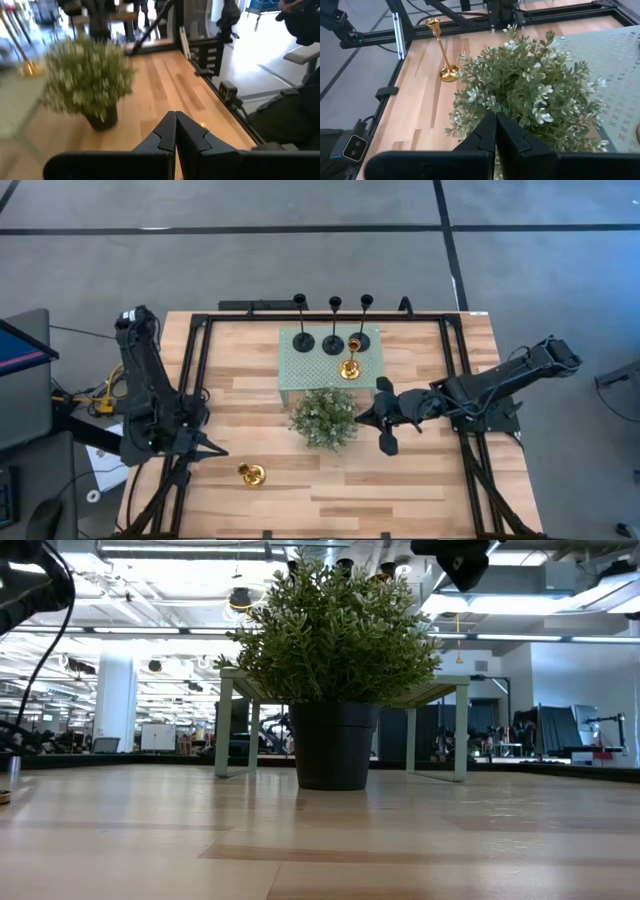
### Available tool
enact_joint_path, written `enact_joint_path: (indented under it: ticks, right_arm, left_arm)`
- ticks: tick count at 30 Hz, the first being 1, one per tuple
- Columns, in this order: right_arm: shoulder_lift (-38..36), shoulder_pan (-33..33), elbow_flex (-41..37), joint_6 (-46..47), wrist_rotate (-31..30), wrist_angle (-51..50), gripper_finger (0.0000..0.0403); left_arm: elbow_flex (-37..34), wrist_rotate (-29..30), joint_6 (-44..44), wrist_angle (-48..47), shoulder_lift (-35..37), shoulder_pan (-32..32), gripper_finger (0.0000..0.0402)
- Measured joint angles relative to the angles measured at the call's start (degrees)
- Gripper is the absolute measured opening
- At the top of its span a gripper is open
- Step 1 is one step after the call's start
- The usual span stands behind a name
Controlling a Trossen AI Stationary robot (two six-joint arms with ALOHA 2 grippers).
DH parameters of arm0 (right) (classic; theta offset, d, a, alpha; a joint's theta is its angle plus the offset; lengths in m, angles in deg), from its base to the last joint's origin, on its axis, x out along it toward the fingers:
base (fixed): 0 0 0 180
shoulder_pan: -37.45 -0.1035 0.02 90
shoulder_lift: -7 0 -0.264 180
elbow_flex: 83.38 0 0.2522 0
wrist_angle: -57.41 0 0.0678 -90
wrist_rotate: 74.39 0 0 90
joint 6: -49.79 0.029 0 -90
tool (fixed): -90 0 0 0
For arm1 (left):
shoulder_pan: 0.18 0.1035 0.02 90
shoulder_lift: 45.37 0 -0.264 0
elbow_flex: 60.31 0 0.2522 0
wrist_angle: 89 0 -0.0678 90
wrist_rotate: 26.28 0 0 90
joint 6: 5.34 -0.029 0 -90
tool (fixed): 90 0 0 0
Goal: Pick & Place candle stick holders
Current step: Put the gold candle holder on the shelf
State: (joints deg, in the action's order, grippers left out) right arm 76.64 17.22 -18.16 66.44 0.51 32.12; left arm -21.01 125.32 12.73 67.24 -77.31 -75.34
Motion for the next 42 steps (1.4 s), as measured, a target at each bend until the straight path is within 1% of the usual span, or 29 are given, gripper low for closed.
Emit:
enact_joint_path:
  ticks: [2, 4, 9, 12, 17, 27, 29, 33, 42]
  right_arm:
    - [0.0, -0.02, 0.0, 0.0, 0.0, 0.04, 0.0]
    - [0.0, -0.02, 0.0, 0.0, 0.0, 0.03, 0.0]
    - [0.0, -0.02, 0.0, -0.02, 0.0, 0.11, 0.0]
    - [0.0, -0.02, 0.0, -0.02, 0.0, 0.26, 0.0]
    - [0.0, -0.02, 0.0, -0.02, 0.0, 0.57, 0.0]
    - [0.0, -0.02, 0.0, -0.04, -0.01, 1.31, 0.0]
    - [0.0, -0.01, 0.0, -0.04, -0.02, 1.31, 0.0]
    - [0.0, 0.0, 0.0, -0.04, -0.02, 1.31, 0.0]
    - [0.0, 0.0, -0.02, -0.04, -0.01, 1.31, 0.0]
  left_arm:
    - [0.0, -1.33, 6.26, -2.94, -0.31, 0.01, 0.0004]
    - [0.0, -2.48, 10.61, -4.67, -1.27, 0.03, 0.0004]
    - [0.0, -5.75, 15.0, -5.13, -5.41, 0.01, 0.0003]
    - [0.0, -7.3, 19.05, -5.78, -8.21, 0.01, 0.0003]
    - [0.0, -7.5, 22.75, -5.84, -13.96, 0.01, 0.0003]
    - [0.0, -8.3, 33.18, -5.8, -23.58, 0.01, 0.0003]
    - [0.0, -9.23, 34.45, -5.52, -25.08, 0.01, 0.0006]
    - [0.0, -9.25, 35.14, -5.07, -26.96, 0.73, 0.0012]
    - [0.0, -9.17, 34.46, -4.9, -27.28, 2.34, 0.001]
